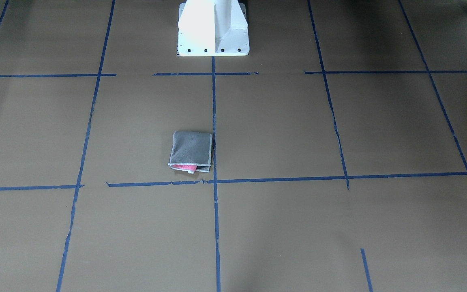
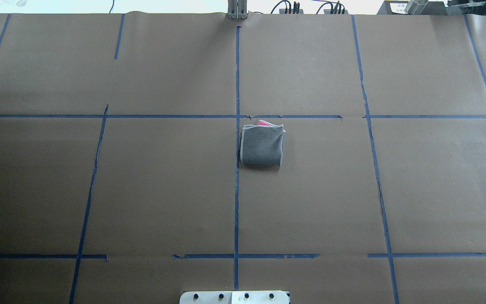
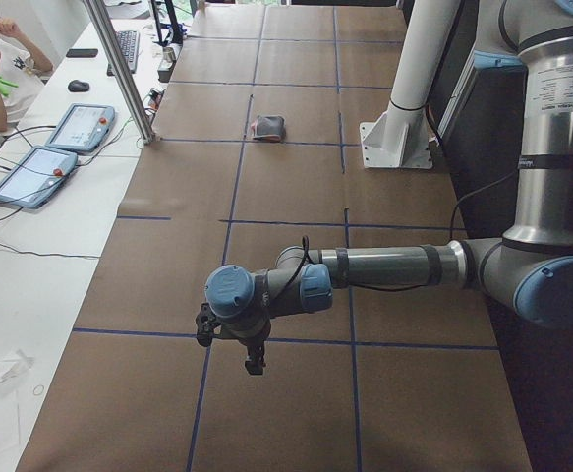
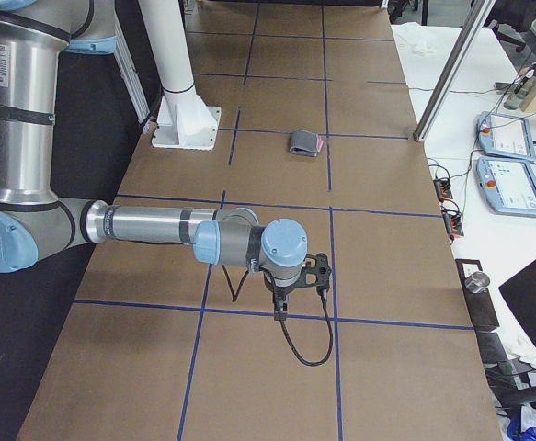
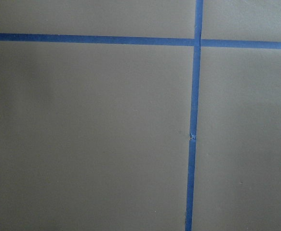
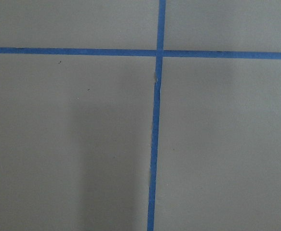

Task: Fold towel twice with both arms

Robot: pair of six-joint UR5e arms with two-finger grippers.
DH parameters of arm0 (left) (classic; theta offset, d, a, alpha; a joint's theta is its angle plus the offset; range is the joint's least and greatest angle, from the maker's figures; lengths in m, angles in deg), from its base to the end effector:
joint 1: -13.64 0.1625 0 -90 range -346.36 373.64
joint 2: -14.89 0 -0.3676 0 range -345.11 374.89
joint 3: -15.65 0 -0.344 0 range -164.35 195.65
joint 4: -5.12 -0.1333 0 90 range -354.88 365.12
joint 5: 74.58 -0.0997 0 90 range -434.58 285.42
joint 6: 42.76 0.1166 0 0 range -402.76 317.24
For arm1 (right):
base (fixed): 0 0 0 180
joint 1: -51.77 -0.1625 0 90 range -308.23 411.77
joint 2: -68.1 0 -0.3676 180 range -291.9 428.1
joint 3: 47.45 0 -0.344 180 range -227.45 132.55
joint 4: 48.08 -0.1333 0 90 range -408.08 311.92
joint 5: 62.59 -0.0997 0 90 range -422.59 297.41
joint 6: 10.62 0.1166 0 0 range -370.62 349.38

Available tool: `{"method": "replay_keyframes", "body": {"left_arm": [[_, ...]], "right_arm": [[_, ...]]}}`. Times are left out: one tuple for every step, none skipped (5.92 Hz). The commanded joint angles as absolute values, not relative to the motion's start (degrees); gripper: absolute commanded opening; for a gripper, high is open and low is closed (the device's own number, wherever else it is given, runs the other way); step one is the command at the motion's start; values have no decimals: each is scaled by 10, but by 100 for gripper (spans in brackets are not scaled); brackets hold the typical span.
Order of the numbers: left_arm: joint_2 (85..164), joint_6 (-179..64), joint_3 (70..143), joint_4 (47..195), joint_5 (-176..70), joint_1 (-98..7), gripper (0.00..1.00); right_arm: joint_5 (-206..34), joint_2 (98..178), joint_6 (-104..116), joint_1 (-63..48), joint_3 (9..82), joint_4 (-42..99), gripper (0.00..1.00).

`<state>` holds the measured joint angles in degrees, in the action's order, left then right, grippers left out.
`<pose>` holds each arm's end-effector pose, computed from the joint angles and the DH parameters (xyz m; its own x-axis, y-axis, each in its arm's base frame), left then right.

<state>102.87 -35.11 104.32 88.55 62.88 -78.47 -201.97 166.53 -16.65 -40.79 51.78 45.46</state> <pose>-0.0626 -0.4131 0.6448 0.6698 -0.0193 -0.7423 -0.0534 0.9958 -0.0741 0.0620 -0.3836 0.6019 0.6499 -0.0399 0.7590 0.0238 0.9992 0.0321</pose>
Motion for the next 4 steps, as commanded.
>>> {"method": "replay_keyframes", "body": {"left_arm": [[1029,-351,1042,885,629,-785,100],[1029,-351,1042,885,629,-785,100],[1029,-351,1042,885,629,-785,100],[1033,-353,1045,885,627,-785,100]], "right_arm": [[-2016,1665,-167,-408,512,452,100],[-2015,1665,-167,-408,502,451,100],[-2015,1662,-167,-408,502,450,100],[-2015,1662,-167,-408,501,450,100]]}}
